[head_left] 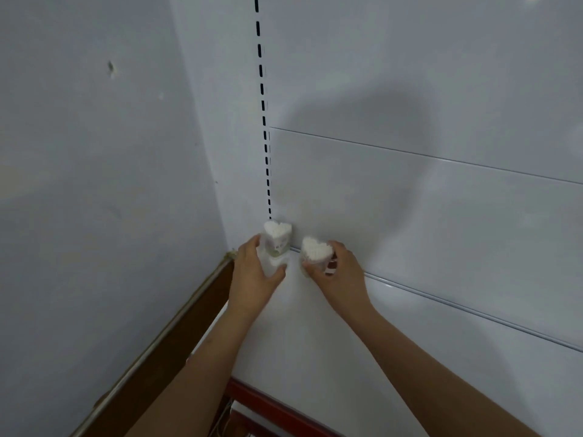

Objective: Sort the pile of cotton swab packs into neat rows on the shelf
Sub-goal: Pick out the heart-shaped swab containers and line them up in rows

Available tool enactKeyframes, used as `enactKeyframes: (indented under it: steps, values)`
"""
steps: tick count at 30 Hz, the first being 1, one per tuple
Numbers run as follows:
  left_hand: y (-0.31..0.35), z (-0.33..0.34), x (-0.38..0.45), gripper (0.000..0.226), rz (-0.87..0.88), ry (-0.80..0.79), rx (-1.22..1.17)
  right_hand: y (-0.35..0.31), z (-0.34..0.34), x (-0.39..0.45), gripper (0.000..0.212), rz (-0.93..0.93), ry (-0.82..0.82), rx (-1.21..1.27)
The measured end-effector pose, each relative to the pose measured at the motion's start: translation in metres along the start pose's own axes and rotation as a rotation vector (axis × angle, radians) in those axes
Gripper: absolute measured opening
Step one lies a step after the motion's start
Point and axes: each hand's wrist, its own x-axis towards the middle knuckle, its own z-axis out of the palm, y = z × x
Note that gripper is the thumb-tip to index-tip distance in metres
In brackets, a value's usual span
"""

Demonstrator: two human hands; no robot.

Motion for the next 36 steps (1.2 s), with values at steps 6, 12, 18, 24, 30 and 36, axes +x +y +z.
enactKeyframes:
  steps: [6, 12, 18, 24, 30, 36]
  values:
    - [-0.017, 0.024, 0.034, 0.084, -0.096, -0.051, -0.126, 0.012, 0.034, 0.028, 0.054, 0.016, 0.157, -0.022]
    - [-0.025, 0.031, 0.038, 0.059, -0.069, -0.044, -0.037, 0.023, 0.048, 0.025, 0.061, 0.020, 0.186, -0.028]
    - [-0.023, 0.028, 0.035, 0.059, -0.047, -0.043, 0.014, 0.020, 0.056, 0.028, 0.056, 0.016, 0.176, -0.024]
    - [-0.024, 0.028, 0.034, 0.060, -0.034, -0.047, 0.025, 0.021, 0.057, 0.026, 0.057, 0.056, 0.155, -0.036]
    - [-0.019, 0.017, 0.026, 0.060, -0.096, 0.115, -0.162, 0.029, 0.021, 0.013, 0.060, 0.044, 0.076, -0.132]
    - [0.039, 0.022, -0.033, 0.020, 0.243, 0.008, -0.116, 0.035, -0.097, -0.024, 0.034, 0.006, 0.276, -0.080]
